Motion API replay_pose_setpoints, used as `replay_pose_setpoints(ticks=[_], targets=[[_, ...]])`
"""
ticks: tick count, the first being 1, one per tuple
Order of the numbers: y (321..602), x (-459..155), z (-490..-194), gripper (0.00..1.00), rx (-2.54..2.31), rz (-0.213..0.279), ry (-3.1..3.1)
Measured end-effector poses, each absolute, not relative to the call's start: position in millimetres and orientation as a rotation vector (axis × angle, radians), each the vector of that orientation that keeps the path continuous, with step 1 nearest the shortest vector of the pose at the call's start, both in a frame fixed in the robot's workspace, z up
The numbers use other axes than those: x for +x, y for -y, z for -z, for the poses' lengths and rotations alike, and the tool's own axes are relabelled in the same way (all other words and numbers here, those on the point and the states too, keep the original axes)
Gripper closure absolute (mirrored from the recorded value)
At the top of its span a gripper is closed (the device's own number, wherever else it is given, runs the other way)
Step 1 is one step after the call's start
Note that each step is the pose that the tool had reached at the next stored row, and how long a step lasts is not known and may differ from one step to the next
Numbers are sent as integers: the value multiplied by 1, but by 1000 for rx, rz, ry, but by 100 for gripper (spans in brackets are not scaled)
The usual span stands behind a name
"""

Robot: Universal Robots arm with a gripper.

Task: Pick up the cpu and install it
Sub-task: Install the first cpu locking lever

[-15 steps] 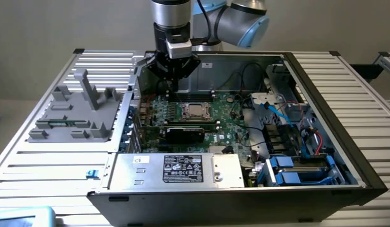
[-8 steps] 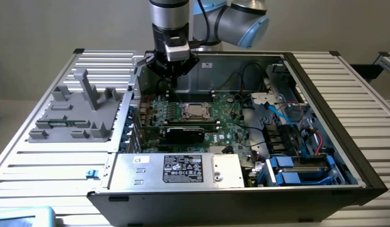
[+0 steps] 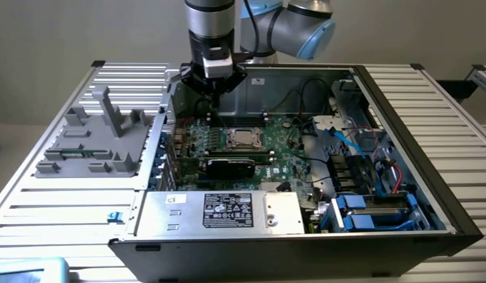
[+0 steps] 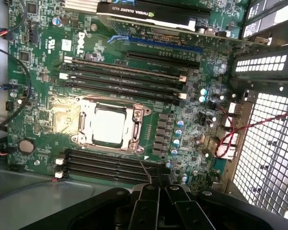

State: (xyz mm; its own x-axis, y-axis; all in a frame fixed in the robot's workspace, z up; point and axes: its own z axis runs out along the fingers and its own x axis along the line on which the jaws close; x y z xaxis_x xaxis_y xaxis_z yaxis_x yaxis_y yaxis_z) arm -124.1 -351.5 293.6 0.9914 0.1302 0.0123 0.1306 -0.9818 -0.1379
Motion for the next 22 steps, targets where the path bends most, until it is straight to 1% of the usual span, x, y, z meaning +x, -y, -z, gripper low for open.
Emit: replay_pose_setpoints(ticks=[4, 10, 15, 22], targets=[[351, -126, -293, 89, -2996, -13, 176], [351, -128, -292, 89, -2995, -14, 174], [351, -132, -290, 89, -2990, -26, 162], [349, -132, -284, 89, -2975, -26, 129]])
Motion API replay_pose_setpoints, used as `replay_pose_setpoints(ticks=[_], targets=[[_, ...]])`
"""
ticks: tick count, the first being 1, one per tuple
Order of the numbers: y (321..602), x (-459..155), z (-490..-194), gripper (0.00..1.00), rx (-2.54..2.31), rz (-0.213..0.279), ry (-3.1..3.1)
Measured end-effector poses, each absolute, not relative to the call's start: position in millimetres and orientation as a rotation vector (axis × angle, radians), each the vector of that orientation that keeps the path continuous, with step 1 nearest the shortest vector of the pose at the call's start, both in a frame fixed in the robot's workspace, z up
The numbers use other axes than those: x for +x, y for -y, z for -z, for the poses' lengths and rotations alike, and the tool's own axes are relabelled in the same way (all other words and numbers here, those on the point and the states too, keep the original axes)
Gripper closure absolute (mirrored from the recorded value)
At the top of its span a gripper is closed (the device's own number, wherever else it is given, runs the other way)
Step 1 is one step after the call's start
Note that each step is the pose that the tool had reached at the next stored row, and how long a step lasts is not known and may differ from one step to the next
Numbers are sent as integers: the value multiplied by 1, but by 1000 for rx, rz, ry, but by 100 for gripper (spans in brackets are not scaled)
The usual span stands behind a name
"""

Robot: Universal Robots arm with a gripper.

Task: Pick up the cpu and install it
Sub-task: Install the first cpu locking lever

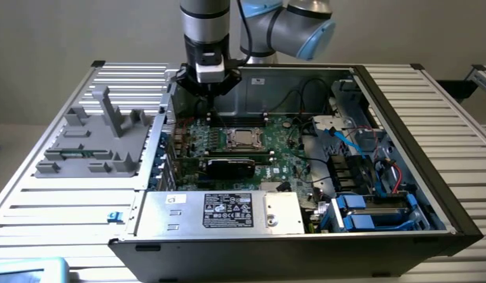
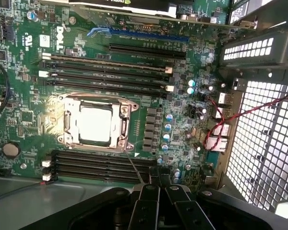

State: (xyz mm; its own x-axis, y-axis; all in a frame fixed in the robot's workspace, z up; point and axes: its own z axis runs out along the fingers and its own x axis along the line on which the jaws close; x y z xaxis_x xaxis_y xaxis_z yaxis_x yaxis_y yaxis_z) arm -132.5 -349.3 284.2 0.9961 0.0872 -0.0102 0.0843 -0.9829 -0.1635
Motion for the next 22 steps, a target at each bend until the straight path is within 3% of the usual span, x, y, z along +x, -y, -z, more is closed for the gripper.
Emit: replay_pose_setpoints(ticks=[22], targets=[[342, -138, -263, 89, -2932, -35, 91]])
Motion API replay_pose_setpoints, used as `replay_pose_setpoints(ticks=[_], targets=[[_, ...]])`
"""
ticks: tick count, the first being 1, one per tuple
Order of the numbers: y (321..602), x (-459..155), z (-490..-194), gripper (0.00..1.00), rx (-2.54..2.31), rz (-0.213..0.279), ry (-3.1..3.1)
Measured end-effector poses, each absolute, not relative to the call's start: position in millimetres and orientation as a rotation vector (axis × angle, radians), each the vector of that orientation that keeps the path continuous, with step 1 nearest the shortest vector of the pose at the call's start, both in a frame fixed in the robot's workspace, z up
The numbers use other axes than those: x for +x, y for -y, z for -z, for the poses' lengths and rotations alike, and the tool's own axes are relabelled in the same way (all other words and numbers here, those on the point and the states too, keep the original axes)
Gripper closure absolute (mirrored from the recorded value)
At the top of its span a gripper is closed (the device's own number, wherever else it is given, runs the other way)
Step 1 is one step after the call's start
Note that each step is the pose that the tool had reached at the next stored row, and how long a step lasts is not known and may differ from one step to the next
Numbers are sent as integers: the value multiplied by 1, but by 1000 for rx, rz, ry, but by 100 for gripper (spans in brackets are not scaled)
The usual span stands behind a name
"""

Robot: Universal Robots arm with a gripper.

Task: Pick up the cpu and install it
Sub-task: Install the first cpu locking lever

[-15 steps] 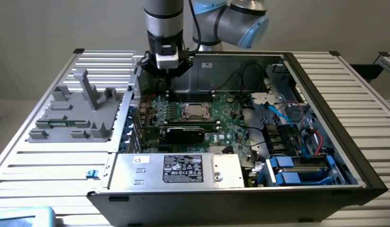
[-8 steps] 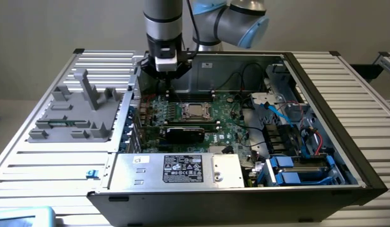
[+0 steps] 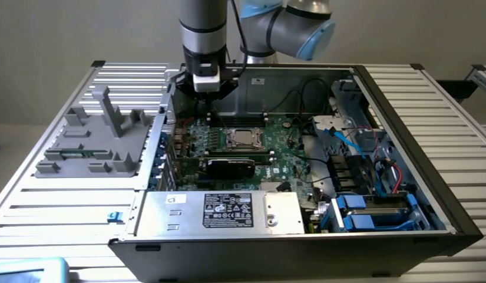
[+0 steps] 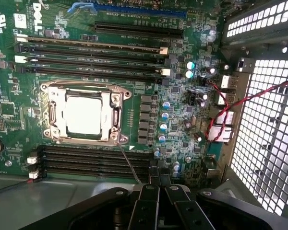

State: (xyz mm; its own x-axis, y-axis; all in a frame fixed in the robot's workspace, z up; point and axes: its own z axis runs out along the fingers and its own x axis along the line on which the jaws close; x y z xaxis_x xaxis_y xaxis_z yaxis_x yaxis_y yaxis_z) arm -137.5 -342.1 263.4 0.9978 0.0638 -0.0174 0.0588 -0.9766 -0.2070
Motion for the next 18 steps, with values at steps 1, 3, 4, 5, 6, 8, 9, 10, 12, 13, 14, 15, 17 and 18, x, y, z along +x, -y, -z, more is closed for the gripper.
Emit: replay_pose_setpoints(ticks=[1, 3, 4, 5, 6, 8, 9, 10, 12, 13, 14, 15, 17, 18], targets=[[342, -138, -263, 89, -2931, -36, 89], [340, -138, -261, 89, -2931, -35, 85], [340, -138, -260, 89, -2930, -35, 82], [339, -137, -259, 89, -2930, -34, 79], [339, -137, -259, 89, -2931, -34, 76], [339, -136, -258, 89, -2931, -33, 68], [339, -134, -258, 89, -2931, -33, 65], [339, -133, -258, 89, -2931, -33, 63], [339, -129, -258, 89, -2931, -32, 60], [339, -128, -258, 89, -2931, -32, 59], [339, -126, -258, 89, -2931, -32, 59], [339, -124, -258, 89, -2931, -32, 58], [339, -120, -258, 89, -2931, -32, 58], [339, -118, -258, 89, -2930, -31, 58]])
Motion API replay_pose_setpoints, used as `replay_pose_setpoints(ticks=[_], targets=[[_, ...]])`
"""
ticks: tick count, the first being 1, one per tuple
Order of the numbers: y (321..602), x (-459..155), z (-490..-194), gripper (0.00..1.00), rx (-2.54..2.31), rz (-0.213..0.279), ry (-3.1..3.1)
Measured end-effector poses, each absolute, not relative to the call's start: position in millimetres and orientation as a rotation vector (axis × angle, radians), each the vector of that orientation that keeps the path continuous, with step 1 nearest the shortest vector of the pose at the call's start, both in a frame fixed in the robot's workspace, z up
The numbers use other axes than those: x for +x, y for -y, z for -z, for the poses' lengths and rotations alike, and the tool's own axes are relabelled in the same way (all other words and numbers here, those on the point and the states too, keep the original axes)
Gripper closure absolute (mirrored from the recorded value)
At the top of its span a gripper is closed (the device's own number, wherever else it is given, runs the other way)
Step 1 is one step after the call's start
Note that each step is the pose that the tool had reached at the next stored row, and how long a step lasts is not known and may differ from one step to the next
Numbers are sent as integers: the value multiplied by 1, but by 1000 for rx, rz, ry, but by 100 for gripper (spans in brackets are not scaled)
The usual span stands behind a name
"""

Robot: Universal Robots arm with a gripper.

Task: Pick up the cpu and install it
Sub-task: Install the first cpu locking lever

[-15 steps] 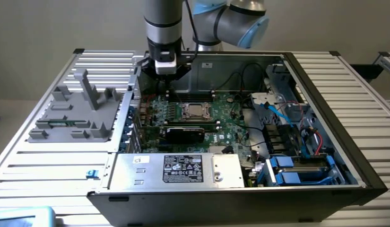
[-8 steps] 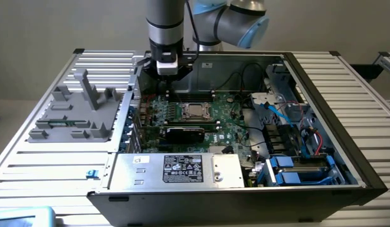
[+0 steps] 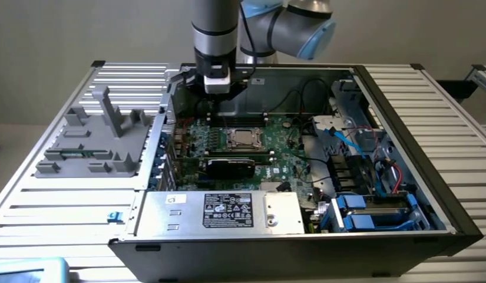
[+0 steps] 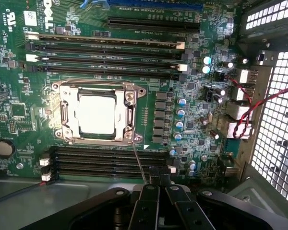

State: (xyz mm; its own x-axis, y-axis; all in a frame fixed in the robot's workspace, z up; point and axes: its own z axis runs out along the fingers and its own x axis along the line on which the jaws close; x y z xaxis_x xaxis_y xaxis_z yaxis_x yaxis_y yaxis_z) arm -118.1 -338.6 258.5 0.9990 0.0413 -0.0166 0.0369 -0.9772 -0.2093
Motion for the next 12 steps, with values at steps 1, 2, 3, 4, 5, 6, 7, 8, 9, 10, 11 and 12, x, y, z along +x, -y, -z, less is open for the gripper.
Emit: replay_pose_setpoints(ticks=[1, 2, 3, 4, 5, 6, 7, 8, 9, 10, 11, 12], targets=[[339, -116, -259, 89, -2930, -30, 58], [339, -115, -259, 89, -2931, -28, 58], [339, -113, -259, 89, -2931, -24, 58], [339, -112, -260, 89, -2931, -19, 59], [339, -111, -260, 89, -2931, -11, 60], [339, -110, -260, 89, -2931, -1, 60], [339, -109, -260, 89, -2931, 14, 61], [339, -109, -260, 89, -2931, 34, 62], [339, -109, -260, 89, -2931, 56, 63], [338, -109, -260, 89, -2931, 77, 64], [338, -109, -260, 89, -2931, 93, 65], [338, -109, -260, 89, -2931, 102, 66]])
